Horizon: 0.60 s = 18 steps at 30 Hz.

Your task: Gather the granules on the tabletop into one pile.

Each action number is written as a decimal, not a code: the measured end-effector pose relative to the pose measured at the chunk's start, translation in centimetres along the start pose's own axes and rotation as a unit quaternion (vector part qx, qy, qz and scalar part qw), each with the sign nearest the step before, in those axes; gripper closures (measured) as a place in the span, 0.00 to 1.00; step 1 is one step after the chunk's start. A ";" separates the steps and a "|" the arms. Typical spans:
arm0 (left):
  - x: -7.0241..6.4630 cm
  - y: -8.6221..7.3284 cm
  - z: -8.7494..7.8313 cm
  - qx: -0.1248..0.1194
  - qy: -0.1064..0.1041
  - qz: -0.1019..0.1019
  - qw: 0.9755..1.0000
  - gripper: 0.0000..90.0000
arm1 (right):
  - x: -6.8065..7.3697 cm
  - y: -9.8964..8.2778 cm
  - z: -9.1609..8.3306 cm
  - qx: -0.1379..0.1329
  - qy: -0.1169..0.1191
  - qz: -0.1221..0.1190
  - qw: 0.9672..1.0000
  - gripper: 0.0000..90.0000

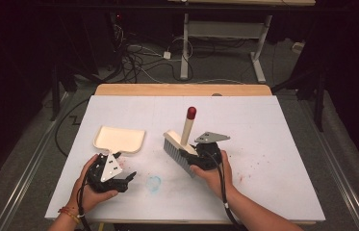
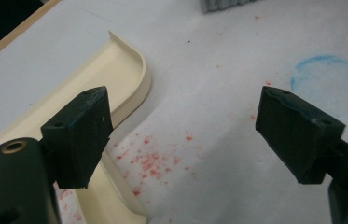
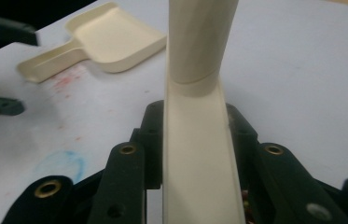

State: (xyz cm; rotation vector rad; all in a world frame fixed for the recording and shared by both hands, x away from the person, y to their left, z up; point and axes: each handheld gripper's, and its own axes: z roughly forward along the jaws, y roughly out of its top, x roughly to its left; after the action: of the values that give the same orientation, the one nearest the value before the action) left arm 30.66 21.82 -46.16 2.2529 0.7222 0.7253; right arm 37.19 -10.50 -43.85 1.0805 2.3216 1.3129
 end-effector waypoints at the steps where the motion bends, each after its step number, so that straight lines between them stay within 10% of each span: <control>1: 0.0 0.0 0.0 -0.001 0.000 -0.001 1.000 0.20 | -0.4 -0.1 -0.1 -0.002 -0.007 0.013 1.000 0.75; 18: -0.4 0.1 0.0 0.008 0.000 0.016 1.000 0.20 | -3.5 -1.9 -4.2 -0.008 -0.046 0.052 0.998 0.75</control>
State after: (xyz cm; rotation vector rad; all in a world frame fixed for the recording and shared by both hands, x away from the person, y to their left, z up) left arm 30.43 21.50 -46.18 2.2841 0.6953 0.7375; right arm 36.37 -16.21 -43.48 1.2449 2.2105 1.2872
